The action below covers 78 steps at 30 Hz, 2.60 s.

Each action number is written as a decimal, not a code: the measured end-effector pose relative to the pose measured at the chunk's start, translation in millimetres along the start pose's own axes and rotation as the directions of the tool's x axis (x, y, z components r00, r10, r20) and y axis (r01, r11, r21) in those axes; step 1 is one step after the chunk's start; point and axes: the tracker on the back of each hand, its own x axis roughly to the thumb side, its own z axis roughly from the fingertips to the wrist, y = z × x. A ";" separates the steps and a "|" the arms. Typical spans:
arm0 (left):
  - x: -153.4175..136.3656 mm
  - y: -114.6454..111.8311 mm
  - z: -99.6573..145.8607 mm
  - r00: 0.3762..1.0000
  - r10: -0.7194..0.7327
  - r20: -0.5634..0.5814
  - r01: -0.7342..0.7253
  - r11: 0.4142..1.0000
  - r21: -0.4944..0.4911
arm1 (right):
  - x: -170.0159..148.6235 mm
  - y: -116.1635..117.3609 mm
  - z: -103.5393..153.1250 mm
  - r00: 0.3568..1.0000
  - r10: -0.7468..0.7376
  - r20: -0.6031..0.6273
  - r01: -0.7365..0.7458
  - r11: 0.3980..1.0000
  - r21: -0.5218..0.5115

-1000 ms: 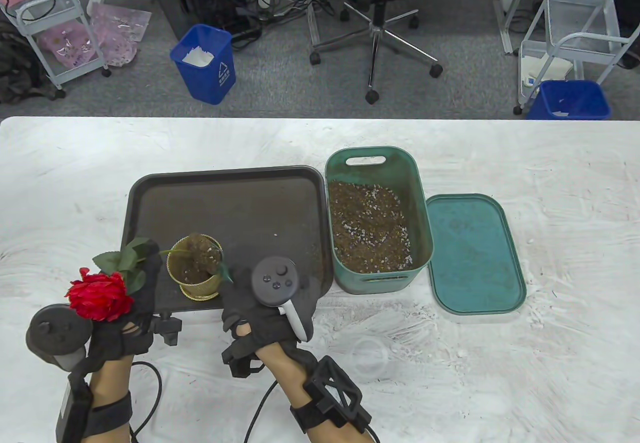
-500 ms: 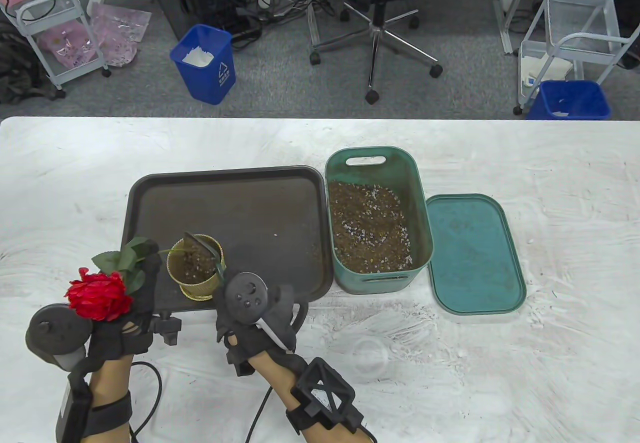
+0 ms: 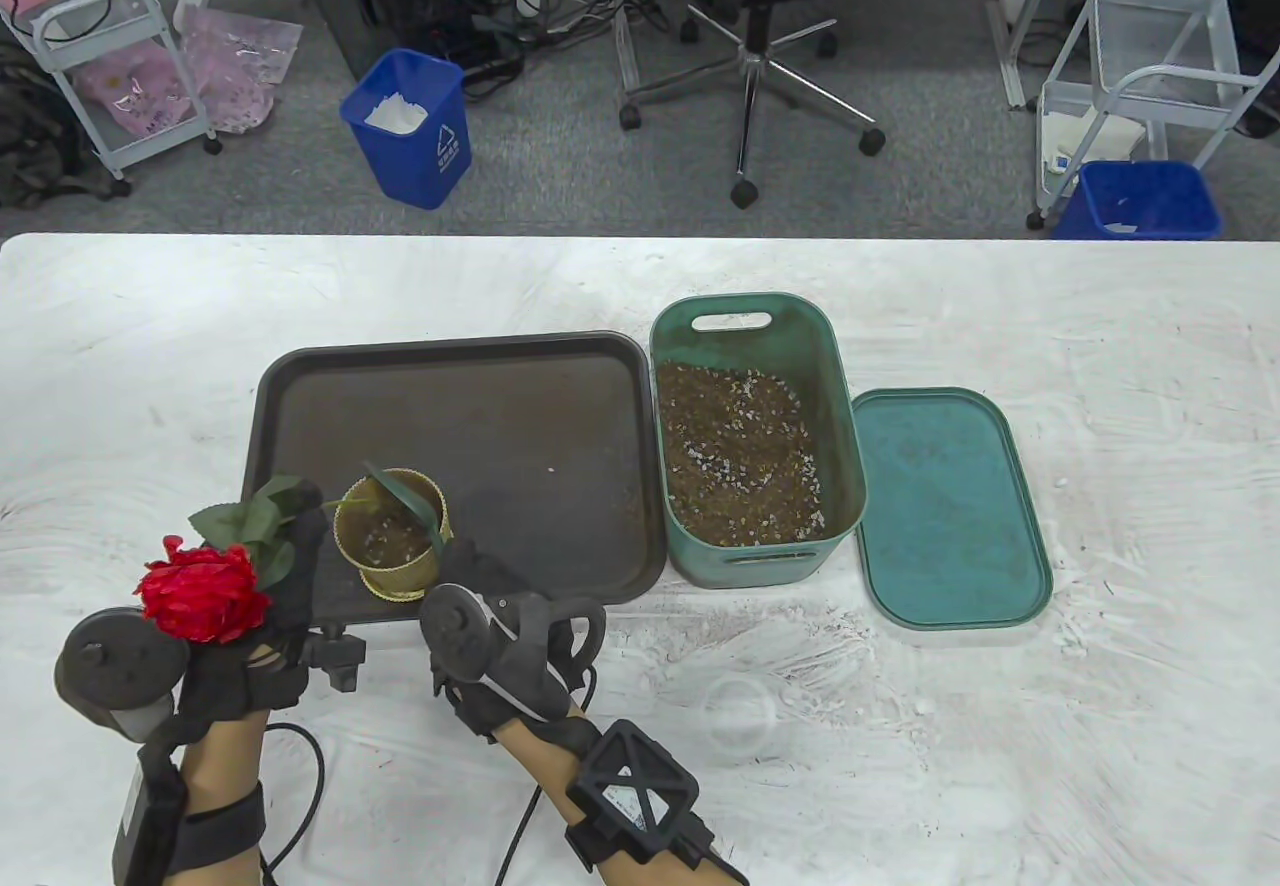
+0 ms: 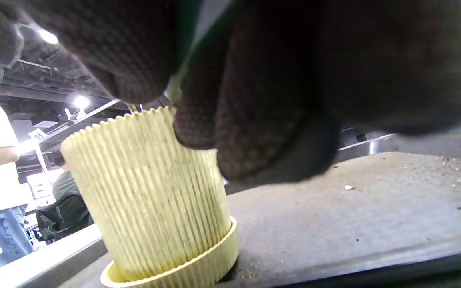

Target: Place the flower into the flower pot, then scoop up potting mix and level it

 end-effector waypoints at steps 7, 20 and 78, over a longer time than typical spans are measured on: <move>-1.9 1.8 -0.3 1.000 0.000 -0.006 0.000 1.000 0.005 | 2.9 0.6 0.2 1.000 0.012 -0.013 -0.012 1.000 0.021; -1.1 2.3 0.7 1.000 -0.011 0.007 0.011 1.000 -0.001 | -3.2 -71.0 -10.2 1.000 -0.003 0.016 0.004 0.999 -0.047; 0.8 2.1 1.2 0.999 -0.047 0.019 0.047 0.999 -0.006 | -245.5 -130.0 -126.1 0.533 -0.164 -0.830 0.662 0.692 0.288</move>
